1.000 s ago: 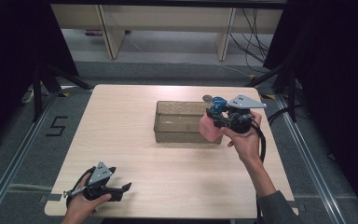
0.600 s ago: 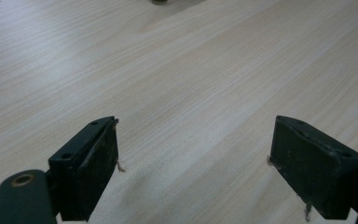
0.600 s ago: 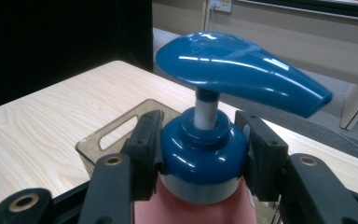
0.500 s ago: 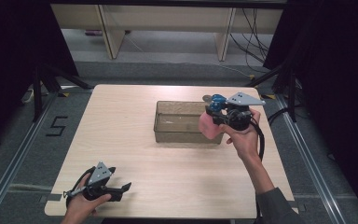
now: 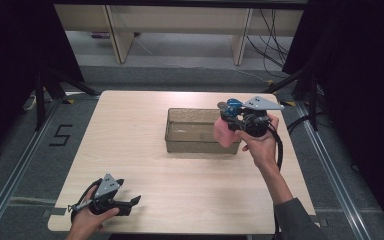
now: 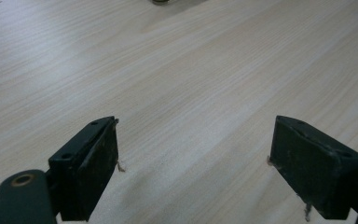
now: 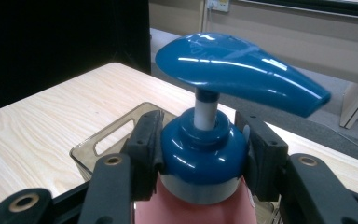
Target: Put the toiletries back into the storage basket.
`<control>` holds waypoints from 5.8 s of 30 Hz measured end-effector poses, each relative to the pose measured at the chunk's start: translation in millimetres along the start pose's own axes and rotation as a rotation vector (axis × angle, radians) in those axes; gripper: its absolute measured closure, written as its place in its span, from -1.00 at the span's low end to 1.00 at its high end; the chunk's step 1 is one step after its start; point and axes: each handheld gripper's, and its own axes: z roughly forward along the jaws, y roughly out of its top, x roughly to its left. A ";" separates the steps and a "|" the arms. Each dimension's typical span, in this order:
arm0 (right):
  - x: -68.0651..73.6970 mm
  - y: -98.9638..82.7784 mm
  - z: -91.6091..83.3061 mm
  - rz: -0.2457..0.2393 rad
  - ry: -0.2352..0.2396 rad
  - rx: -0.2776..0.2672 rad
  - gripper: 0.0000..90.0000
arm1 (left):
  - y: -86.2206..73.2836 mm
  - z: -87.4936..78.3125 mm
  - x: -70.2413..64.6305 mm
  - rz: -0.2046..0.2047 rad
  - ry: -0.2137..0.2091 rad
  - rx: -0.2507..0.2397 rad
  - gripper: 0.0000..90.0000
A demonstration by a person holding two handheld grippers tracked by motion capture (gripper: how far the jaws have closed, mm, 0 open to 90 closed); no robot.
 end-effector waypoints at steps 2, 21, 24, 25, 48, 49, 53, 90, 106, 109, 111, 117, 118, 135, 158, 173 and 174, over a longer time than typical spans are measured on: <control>-2.5 0.5 0.7 -0.025 -0.009 -0.007 0.19 | 0.4 0.2 0.4 0.000 -0.004 -0.002 -0.67; -10.9 3.8 12.0 0.009 -0.028 0.004 0.19 | 0.8 -1.0 0.6 0.006 0.007 0.009 -0.67; -11.2 2.9 14.5 0.024 -0.036 0.004 0.19 | 0.5 -1.0 0.5 0.003 0.006 0.008 -0.67; -12.9 3.0 15.3 0.006 -0.043 0.002 0.19 | 0.7 -0.6 0.9 0.005 0.004 0.005 -0.67; -24.2 -5.2 36.3 0.053 -0.059 0.033 0.19 | 0.6 -0.3 1.1 0.004 0.000 0.000 -0.67; -25.4 -5.5 36.8 0.036 -0.071 0.030 0.19 | 0.6 -0.3 1.1 0.004 -0.001 0.001 -0.67; -26.0 -7.6 40.5 0.053 -0.068 0.031 0.19 | 0.5 -0.4 1.1 0.003 -0.002 0.002 -0.67; -33.3 -40.9 58.6 0.096 -0.080 0.066 0.19 | 0.0 0.3 -0.1 -0.005 -0.002 -0.001 -0.67; -33.4 -55.7 60.6 0.101 -0.083 0.089 0.19 | 0.2 0.2 0.3 -0.003 -0.002 0.000 -0.67; -34.0 -58.3 61.2 0.101 -0.076 0.096 0.19 | -0.3 0.0 -0.1 -0.005 -0.002 0.001 -0.67; -32.9 -59.5 61.0 0.119 -0.073 0.096 0.19 | 0.2 0.0 0.2 -0.006 -0.002 0.001 -0.67; -31.8 -61.1 59.5 0.122 -0.073 0.104 0.19 | 0.6 -0.9 2.0 0.016 -0.001 0.018 -0.67; -31.7 -61.4 59.6 0.127 -0.072 0.105 0.19 | 0.3 0.0 0.8 0.001 -0.001 0.006 -0.67; -29.5 -66.3 65.2 0.099 -0.082 0.098 0.18 | 0.5 0.0 1.3 0.026 -0.006 0.006 -0.67; -35.0 -64.3 49.0 0.214 -0.088 0.047 -0.38 | 0.0 -0.2 -0.5 -0.007 -0.012 -0.013 -0.67; -32.2 -63.7 45.8 0.234 -0.065 0.038 -0.39 | 0.0 -0.2 -0.5 -0.003 -0.012 -0.010 -0.67; -33.2 -64.0 45.9 0.212 -0.073 0.036 -0.39 | 0.1 0.1 -0.6 -0.007 -0.011 -0.014 -0.67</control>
